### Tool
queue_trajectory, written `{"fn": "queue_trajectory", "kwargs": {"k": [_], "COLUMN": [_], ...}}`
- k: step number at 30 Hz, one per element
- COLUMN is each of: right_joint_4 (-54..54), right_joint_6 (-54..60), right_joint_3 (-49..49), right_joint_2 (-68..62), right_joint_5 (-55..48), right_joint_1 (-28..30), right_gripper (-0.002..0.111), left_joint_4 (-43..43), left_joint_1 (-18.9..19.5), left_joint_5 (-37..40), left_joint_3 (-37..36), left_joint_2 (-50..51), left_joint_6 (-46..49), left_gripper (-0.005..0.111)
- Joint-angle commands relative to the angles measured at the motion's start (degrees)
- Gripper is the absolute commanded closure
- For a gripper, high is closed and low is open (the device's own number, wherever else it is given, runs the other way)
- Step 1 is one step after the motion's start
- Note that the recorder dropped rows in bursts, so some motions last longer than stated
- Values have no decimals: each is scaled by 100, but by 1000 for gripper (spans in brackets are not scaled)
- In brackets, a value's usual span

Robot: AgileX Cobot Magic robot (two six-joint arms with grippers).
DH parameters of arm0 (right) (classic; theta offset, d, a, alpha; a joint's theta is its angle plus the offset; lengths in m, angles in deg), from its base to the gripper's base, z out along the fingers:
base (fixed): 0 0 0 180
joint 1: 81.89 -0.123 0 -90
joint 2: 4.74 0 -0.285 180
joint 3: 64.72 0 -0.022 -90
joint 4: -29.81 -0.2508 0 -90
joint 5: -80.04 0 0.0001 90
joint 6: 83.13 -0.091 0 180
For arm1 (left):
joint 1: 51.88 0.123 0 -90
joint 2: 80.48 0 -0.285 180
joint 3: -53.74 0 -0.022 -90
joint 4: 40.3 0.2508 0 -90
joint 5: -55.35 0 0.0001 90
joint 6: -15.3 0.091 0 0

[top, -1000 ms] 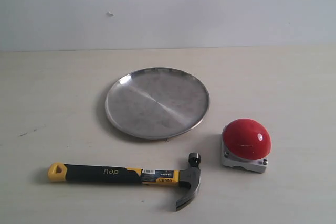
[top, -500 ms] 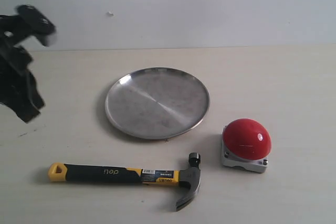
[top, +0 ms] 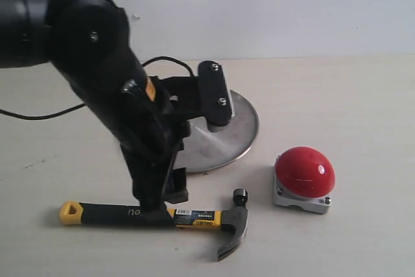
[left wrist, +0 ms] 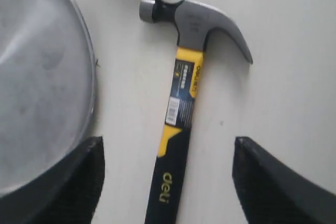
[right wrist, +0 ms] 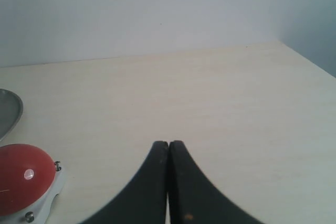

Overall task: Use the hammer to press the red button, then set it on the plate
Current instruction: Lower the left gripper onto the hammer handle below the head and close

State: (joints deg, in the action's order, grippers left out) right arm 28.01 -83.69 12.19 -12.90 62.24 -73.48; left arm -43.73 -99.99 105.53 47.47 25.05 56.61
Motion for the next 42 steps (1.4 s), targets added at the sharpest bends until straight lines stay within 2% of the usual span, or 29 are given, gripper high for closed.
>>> {"fn": "queue_trajectory", "kwargs": {"k": [1, 7, 11, 17, 35, 42], "right_joint_4": [23, 23, 23, 23, 23, 23], "right_joint_6": [56, 56, 56, 56, 56, 56], "right_joint_3": [31, 31, 31, 31, 31, 31], "right_joint_2": [38, 38, 38, 38, 38, 38], "right_joint_5": [32, 32, 32, 32, 32, 32], "right_joint_1": [43, 43, 43, 43, 43, 43], "right_gripper": [108, 108, 108, 108, 108, 108], "left_joint_4": [-17, -17, -17, 253, 192, -198], "left_joint_1": [-149, -199, -212, -212, -212, -212], "left_joint_5": [284, 1067, 1150, 1163, 632, 504], "left_joint_3": [670, 1492, 1704, 1718, 1718, 1718], "left_joint_2": [665, 1708, 2125, 2377, 2763, 2852], "left_joint_6": [-308, -431, -431, -472, -468, -226], "left_gripper": [39, 37, 37, 37, 37, 37]}}
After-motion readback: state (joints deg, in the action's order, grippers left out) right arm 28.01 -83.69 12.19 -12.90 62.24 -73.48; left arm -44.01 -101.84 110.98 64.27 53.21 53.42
